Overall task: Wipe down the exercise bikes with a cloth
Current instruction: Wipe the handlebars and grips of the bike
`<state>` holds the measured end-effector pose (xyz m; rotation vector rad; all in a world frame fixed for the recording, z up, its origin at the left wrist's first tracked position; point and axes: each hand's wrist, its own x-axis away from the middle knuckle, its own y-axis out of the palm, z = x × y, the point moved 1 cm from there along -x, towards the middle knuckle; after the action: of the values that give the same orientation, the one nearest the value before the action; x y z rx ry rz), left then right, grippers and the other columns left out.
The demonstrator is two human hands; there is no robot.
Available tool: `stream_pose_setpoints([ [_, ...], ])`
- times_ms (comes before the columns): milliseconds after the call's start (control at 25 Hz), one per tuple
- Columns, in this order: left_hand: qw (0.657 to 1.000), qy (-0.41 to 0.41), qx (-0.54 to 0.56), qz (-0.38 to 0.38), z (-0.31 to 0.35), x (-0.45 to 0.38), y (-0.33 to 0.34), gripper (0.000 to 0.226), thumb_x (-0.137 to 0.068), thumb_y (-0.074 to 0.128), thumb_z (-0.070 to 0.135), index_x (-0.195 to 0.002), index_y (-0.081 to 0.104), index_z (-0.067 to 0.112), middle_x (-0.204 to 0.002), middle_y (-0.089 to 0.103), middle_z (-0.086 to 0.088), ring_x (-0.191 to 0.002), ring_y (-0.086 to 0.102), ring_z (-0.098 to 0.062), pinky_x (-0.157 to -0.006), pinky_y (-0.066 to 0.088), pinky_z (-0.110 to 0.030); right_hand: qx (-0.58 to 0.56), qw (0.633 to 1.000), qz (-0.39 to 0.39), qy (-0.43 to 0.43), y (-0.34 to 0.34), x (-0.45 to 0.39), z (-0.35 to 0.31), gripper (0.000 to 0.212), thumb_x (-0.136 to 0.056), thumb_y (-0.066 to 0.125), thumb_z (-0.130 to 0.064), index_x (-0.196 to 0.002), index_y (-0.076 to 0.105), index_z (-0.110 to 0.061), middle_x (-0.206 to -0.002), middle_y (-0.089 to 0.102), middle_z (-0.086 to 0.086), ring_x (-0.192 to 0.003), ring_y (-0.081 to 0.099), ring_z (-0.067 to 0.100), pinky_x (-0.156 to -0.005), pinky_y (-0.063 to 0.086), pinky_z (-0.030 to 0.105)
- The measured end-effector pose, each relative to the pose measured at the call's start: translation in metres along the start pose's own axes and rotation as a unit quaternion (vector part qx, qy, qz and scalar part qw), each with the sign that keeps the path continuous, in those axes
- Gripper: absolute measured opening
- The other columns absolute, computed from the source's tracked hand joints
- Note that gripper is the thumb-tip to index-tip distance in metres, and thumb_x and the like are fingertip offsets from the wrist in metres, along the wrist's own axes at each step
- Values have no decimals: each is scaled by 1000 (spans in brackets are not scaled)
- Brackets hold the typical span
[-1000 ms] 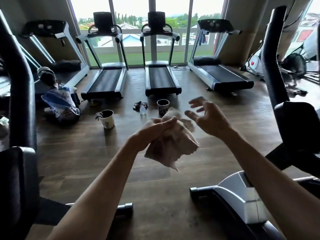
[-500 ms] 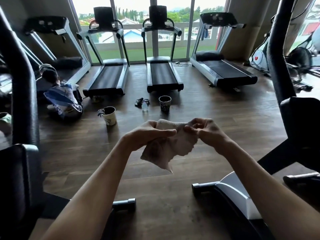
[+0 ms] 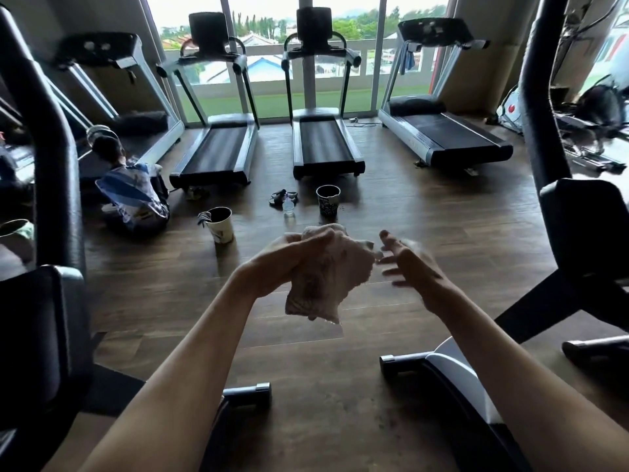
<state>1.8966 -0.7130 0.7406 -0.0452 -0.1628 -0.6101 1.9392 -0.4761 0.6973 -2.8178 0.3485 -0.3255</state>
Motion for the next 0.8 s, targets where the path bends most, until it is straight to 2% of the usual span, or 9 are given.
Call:
stream_pose_setpoints([
  [80,999,-12,24,28,-1,-1,3,44,-86,68,45,-119,73,16,-115,75,-12,-109,72,-25,-93,58,-36,-95,981,-143,92,9,17,10,73,-83,46,-78,-123,57,-18,-113,75,10,-109,69,27,-91,52,43],
  [160,998,-21,32,42,-1,-2,8,44,-83,71,43,-119,72,18,-114,75,-14,-105,72,-26,-86,59,-36,-159,965,-196,70,22,26,14,69,-79,50,-73,-125,59,-23,-118,74,4,-118,65,21,-99,47,46],
  [280,997,-10,48,51,0,-3,15,34,-88,71,35,-115,72,14,-104,77,-13,-93,73,-23,-78,62,-38,-229,959,-161,-44,31,28,9,52,-84,67,-39,-131,60,-16,-121,73,1,-114,66,12,-94,49,36],
  [360,996,3,56,76,5,0,15,28,-93,69,29,-118,72,16,-98,77,-8,-88,73,-20,-82,61,-39,-276,950,-134,-58,27,27,6,60,-78,74,-19,-133,56,-8,-120,73,9,-105,71,16,-83,55,28],
  [440,995,6,55,78,8,3,13,34,-95,69,30,-125,68,14,-98,77,-7,-87,73,-21,-80,62,-37,-301,943,-131,-52,21,27,3,67,-75,76,-10,-137,51,-2,-118,72,14,-100,72,20,-77,58,27],
  [520,996,2,51,75,8,6,12,35,-92,71,31,-123,69,14,-99,76,-9,-90,72,-24,-83,62,-38,-305,943,-124,-43,15,27,-4,76,-72,78,-8,-141,46,-3,-115,72,17,-94,74,24,-71,60,31],
  [640,995,5,35,91,7,8,10,36,-80,77,36,-105,75,11,-102,75,-16,-95,69,-29,-98,55,-49,-285,949,-134,10,7,29,-18,93,-68,82,-11,-148,36,-8,-119,69,25,-91,75,30,-69,62,38],
  [720,995,8,22,101,6,8,8,33,-77,78,36,-98,76,11,-99,76,-15,-93,70,-28,-98,54,-50,-233,959,-149,55,2,30,-26,104,-64,85,-17,-152,30,-8,-120,67,26,-85,76,28,-64,62,37],
  [800,994,11,11,106,4,7,7,25,-84,77,33,-97,76,11,-96,76,-13,-91,71,-26,-94,56,-47,-177,970,-156,65,-1,29,-30,102,-63,86,-22,-150,36,-7,-116,71,23,-84,77,27,-64,61,37],
])
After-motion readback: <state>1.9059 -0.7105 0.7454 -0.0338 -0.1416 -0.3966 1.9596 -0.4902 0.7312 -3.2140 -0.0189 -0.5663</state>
